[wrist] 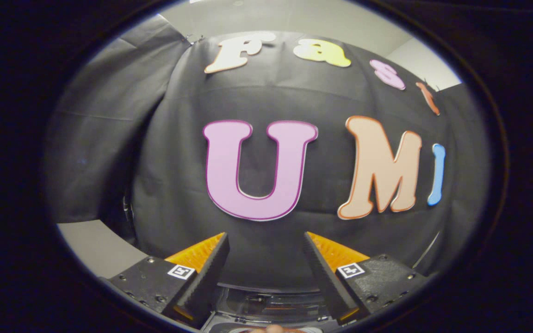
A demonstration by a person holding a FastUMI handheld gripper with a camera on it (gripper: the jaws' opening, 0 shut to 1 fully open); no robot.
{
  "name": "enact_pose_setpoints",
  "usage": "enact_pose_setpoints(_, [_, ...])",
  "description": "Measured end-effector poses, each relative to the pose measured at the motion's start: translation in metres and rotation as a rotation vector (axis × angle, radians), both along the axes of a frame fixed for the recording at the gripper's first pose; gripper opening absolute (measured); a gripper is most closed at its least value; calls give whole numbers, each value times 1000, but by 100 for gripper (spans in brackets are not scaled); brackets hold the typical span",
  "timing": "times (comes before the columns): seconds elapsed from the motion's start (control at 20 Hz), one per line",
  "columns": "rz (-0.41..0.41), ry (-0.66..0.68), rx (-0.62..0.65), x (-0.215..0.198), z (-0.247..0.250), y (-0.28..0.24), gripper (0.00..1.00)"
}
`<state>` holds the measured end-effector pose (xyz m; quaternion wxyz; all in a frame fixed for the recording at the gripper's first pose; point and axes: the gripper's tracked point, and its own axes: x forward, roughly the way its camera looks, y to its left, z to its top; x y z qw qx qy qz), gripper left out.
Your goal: Put the clothes into the washing machine and then close the washing machine lid.
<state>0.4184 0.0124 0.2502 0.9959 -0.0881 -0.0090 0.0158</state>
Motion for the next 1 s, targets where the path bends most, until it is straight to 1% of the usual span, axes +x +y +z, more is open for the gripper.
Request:
enact_pose_setpoints(0.2, [-19,75,-16,43,-20,-19,96])
enact_pose_setpoints(0.3, [-13,117,3,49,-38,-23,97])
enact_pose_setpoints(0.4, [-4,130,12,67,-44,-30,97])
enact_pose_setpoints(0.5, [13,151,19,76,-54,-32,96])
enact_pose_setpoints(0.6, [-11,189,30,86,-68,-45,97])
enact_pose_setpoints(0.65, [-12,208,50,89,-78,-50,96])
enact_pose_setpoints(0.7, [-31,224,80,94,-87,-57,97])
enact_pose_setpoints(0.75, [-24,230,119,98,-94,-58,97])
enact_pose_setpoints(0.85, [-35,270,175,103,-117,-61,97])
enact_pose_setpoints(0.9, [-38,305,175,104,-133,-60,97])
enact_pose_setpoints(0.95, [-71,361,160,103,-152,-64,98])
enact_pose_setpoints(1.0, [-71,384,90,87,-159,-59,98])
